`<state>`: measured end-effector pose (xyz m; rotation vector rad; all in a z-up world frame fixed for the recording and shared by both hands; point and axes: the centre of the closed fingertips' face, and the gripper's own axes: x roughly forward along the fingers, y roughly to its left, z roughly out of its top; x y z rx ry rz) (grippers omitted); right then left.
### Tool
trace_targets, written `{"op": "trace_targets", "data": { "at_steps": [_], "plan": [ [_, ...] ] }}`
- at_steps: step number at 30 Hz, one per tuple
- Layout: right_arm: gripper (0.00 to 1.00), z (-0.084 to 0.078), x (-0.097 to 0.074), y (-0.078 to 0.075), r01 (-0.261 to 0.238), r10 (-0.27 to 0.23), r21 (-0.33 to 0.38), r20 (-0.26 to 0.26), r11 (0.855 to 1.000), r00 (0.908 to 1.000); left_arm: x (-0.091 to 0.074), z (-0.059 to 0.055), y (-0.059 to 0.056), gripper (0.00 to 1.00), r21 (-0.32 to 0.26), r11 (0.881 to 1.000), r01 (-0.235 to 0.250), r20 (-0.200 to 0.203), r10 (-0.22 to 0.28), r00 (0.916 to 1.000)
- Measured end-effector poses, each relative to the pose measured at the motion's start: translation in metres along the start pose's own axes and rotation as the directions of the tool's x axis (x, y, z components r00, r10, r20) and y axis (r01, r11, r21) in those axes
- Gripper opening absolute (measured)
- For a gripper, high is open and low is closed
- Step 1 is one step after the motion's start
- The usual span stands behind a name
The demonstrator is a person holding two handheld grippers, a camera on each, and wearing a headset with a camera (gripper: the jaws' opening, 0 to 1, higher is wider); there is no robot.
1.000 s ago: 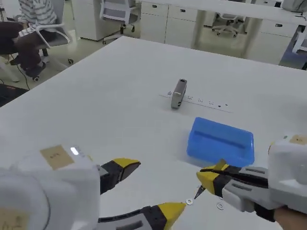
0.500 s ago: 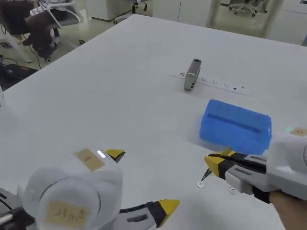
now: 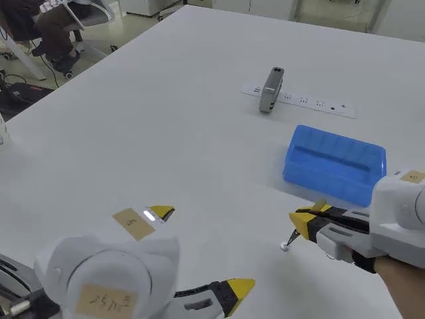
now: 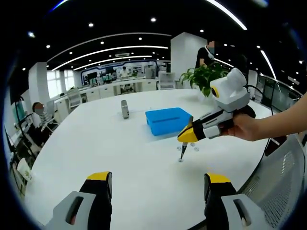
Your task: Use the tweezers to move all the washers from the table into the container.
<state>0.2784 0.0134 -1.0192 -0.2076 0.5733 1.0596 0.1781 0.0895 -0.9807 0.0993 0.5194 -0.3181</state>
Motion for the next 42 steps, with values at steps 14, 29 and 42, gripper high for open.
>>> {"op": "trace_targets", "data": {
  "at_steps": [14,29,42],
  "plan": [
    [0.01,-0.001,0.0,0.005,0.008,-0.01,-0.092,-0.021,0.996,0.9997,0.002,-0.006,0.002,0.84,0.029,0.999,-0.019,-0.034,0.02,0.9992],
    [0.0,0.012,-0.015,-0.001,-0.024,0.023,-0.04,-0.021,0.999,0.9995,0.004,-0.007,0.006,0.99,0.031,0.999,-0.036,-0.026,0.037,0.999],
    [0.0,0.034,-0.039,-0.026,0.027,-0.027,-0.079,0.0,0.997,0.9996,0.004,-0.009,0.008,0.99,0.047,0.997,-0.053,-0.039,0.055,0.9977]
  ]
}}
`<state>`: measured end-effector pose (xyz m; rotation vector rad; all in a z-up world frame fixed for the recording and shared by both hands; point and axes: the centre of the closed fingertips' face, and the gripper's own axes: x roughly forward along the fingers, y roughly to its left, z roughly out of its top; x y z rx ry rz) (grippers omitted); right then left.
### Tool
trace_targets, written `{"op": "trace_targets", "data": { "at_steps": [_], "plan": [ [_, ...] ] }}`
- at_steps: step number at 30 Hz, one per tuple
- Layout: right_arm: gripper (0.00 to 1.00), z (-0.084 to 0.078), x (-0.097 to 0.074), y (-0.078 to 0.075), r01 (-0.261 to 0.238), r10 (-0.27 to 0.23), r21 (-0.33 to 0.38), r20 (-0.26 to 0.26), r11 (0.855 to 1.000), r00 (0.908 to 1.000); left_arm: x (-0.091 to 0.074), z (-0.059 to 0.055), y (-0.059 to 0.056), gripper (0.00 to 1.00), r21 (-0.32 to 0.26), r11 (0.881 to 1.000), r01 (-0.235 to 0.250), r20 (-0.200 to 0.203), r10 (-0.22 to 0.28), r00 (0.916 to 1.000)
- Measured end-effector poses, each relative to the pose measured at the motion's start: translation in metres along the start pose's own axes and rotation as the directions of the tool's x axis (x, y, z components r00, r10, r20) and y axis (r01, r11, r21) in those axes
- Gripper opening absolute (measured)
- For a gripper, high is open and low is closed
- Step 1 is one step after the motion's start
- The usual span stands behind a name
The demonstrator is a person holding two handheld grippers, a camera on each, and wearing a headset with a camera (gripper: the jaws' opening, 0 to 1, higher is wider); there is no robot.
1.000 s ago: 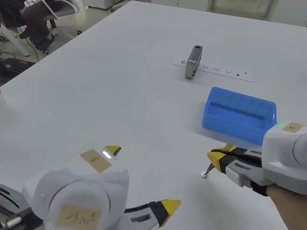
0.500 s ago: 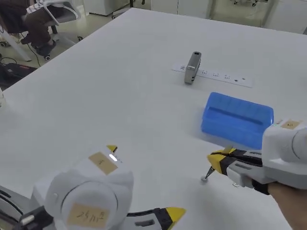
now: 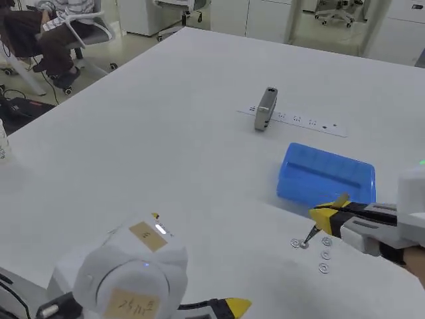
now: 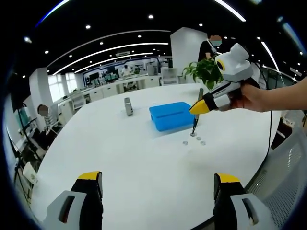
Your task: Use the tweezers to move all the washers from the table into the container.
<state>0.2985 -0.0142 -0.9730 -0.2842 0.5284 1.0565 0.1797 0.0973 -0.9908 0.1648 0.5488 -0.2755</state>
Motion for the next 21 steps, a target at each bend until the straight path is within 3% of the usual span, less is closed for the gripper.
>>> {"op": "trace_targets", "data": {
  "at_steps": [5,10,21],
  "plan": [
    [0.0,0.015,-0.005,-0.015,0.032,-0.031,-0.032,0.015,0.999,0.9994,0.0,-0.001,0.0,0.99,0.0,1.0,-0.001,-0.009,0.001,1.0],
    [0.0,0.027,-0.003,-0.025,0.047,-0.046,-0.043,0.033,0.998,0.9984,-0.001,0.0,0.001,0.99,0.018,1.0,-0.008,-0.002,0.008,1.0],
    [0.0,0.05,0.007,-0.042,0.074,-0.069,-0.065,0.07,0.995,0.9952,-0.002,0.002,0.007,0.97,-0.002,1.0,-0.027,0.015,0.027,0.9995]
  ]
}}
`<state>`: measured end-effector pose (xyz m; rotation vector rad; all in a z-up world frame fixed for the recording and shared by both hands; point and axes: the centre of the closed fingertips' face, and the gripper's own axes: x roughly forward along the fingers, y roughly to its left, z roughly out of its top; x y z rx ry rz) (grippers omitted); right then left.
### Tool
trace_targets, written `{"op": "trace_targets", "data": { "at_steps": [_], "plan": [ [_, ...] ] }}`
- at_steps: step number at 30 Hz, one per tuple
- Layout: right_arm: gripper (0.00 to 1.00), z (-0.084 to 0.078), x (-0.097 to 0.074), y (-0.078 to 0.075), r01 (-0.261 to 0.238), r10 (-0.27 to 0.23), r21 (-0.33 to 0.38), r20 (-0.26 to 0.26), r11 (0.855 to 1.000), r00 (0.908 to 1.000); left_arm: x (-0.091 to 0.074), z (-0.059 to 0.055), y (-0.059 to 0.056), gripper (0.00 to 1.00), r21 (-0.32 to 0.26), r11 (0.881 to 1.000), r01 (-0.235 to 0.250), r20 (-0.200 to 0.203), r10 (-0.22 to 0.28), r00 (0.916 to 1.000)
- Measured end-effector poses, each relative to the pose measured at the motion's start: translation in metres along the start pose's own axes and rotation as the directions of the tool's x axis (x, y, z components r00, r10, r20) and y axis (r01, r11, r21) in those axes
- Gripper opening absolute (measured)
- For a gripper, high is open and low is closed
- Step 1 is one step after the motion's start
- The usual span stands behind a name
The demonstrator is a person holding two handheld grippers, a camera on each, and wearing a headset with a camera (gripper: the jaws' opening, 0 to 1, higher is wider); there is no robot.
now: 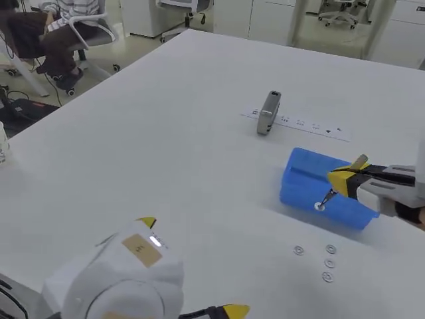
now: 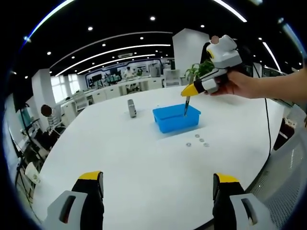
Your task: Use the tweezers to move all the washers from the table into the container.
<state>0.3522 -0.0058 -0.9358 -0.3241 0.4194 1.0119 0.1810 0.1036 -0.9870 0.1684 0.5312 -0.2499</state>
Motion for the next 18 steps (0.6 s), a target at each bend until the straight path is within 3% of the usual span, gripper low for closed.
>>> {"op": "trace_targets", "data": {
  "at_steps": [4,12,18],
  "plan": [
    [0.0,0.006,0.006,-0.01,0.008,-0.008,0.01,0.011,1.0,0.9999,0.001,-0.003,-0.001,0.96,0.017,1.0,0.0,-0.019,0.0,0.9998],
    [0.0,0.014,0.019,-0.029,0.026,-0.028,0.032,0.042,0.999,0.9987,0.0,-0.002,0.003,0.98,0.023,0.999,-0.023,-0.01,0.023,0.9997],
    [0.0,0.011,0.034,-0.038,0.043,-0.045,0.039,0.043,0.998,0.9981,0.0,-0.003,0.002,0.97,0.029,0.999,-0.017,-0.014,0.017,0.9997]
  ]
}}
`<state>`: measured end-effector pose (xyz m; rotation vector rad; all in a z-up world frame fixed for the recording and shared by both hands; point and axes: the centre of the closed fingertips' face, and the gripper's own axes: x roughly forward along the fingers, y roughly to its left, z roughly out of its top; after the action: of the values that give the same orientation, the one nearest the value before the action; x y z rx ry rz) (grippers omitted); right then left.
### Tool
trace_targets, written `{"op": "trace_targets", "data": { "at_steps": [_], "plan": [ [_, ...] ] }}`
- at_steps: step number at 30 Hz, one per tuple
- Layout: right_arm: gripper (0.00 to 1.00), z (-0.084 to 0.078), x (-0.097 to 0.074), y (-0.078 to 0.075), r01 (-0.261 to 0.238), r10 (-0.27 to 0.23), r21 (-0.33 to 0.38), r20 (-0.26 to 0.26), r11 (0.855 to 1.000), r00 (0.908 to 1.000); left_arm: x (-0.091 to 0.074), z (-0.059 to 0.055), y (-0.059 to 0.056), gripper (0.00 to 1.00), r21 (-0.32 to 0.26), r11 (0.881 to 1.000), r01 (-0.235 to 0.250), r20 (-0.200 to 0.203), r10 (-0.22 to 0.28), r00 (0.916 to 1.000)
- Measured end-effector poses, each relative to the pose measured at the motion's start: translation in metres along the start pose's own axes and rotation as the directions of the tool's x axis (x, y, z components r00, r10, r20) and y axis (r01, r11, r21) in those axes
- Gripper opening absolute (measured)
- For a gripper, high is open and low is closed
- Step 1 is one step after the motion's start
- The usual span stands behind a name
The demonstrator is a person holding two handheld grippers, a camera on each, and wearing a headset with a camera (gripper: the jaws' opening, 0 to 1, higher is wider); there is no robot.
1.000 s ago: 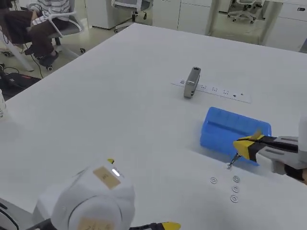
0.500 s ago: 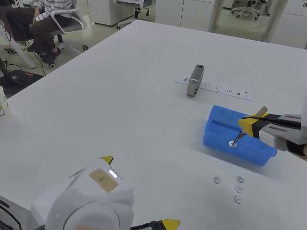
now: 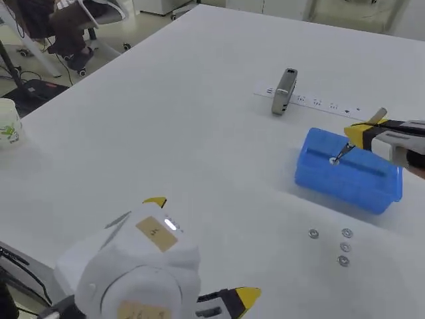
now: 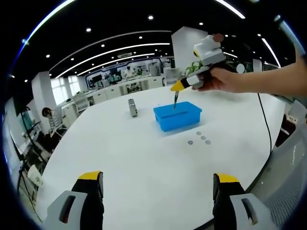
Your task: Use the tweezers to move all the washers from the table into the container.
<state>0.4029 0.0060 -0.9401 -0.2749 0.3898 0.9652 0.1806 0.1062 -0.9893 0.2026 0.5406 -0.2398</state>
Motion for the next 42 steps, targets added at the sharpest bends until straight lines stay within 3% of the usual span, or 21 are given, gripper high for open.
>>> {"op": "trace_targets", "data": {
  "at_steps": [5,17,42],
  "plan": [
    [0.0,-0.009,0.016,-0.004,0.013,-0.013,0.011,-0.014,1.0,0.9998,-0.001,0.004,-0.006,0.98,-0.004,0.999,0.033,0.018,-0.033,0.9993],
    [0.01,-0.033,0.046,-0.012,0.006,-0.003,0.064,-0.051,0.998,0.9987,0.002,-0.002,-0.012,0.99,0.02,0.998,0.053,-0.017,-0.053,0.9985],
    [0.01,-0.049,0.062,-0.008,-0.008,0.014,0.069,-0.086,0.998,0.9962,0.002,-0.002,-0.011,0.97,-0.004,0.999,0.054,-0.021,-0.054,0.9983]
  ]
}}
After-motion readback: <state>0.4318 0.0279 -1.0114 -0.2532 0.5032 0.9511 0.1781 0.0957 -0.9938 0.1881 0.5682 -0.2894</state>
